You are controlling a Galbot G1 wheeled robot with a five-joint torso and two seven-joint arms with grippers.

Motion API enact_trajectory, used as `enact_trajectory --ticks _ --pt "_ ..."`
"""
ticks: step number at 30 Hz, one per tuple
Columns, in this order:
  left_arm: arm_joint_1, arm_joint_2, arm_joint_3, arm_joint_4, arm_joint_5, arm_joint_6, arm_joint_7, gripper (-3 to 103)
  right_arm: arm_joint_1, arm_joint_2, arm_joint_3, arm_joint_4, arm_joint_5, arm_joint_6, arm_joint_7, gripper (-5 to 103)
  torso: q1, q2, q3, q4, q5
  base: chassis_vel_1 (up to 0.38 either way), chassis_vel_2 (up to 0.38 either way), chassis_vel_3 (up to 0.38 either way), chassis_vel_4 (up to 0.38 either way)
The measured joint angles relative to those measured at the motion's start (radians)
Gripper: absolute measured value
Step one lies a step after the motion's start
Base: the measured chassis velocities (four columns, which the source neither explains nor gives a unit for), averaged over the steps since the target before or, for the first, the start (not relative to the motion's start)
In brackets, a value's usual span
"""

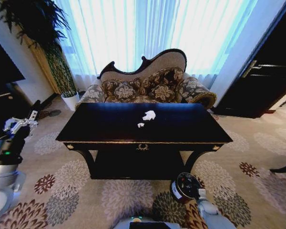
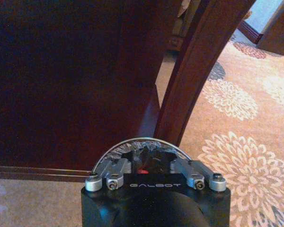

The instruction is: Move to the front of the table and place the trash on the table into the trash bin.

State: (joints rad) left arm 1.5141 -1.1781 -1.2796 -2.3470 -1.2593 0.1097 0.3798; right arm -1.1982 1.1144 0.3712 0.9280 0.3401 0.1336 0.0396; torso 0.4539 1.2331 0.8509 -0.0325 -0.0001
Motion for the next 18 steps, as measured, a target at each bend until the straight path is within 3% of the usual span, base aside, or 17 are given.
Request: enact_trajectory --ticks 3,4,7,11,15,18 --pt "0.001 0.0 -0.002 0.0 0.0 0.0 0.001 100 -0.012 0.002 0.004 0.02 -0.026 0.013 -0.012 50 0.0 0.0 0.0 0.0002 -0.0002 0.0 0.0 0.0 0.0" --pt "0.001 0.0 -0.002 0.0 0.0 0.0 0.001 100 -0.012 0.002 0.004 0.02 -0.026 0.013 -0.012 50 0.0 0.0 0.0 0.0002 -0.0002 0.0 0.0 0.0 0.0" --pt "0.002 0.001 -0.004 0.0 -0.003 0.0 0.001 100 -0.063 -0.006 0.003 0.076 -0.047 0.054 -0.064 65 0.0 0.0 0.0 0.0001 0.0002 0.0 0.0 0.0 0.0" --pt "0.001 0.002 -0.003 0.001 -0.003 -0.001 0.001 100 -0.097 -0.023 -0.007 0.106 -0.058 0.094 -0.098 71 0.0 0.0 0.0 -0.0001 -0.0002 0.0 0.0 0.0 0.0" --pt "-0.001 0.007 0.004 -0.002 0.0 -0.002 0.001 100 -0.198 -0.063 -0.025 0.301 0.047 0.107 -0.141 93 0.0 0.0 0.0 -0.0001 -0.0001 0.0 0.0 0.0 0.0" --pt "-0.002 0.008 0.007 -0.005 0.0 -0.003 0.001 100 -0.26 -0.076 -0.025 0.44 0.117 0.078 -0.142 99 0.0 0.0 0.0 0.0003 -0.0004 0.0 0.0 0.0 0.0"
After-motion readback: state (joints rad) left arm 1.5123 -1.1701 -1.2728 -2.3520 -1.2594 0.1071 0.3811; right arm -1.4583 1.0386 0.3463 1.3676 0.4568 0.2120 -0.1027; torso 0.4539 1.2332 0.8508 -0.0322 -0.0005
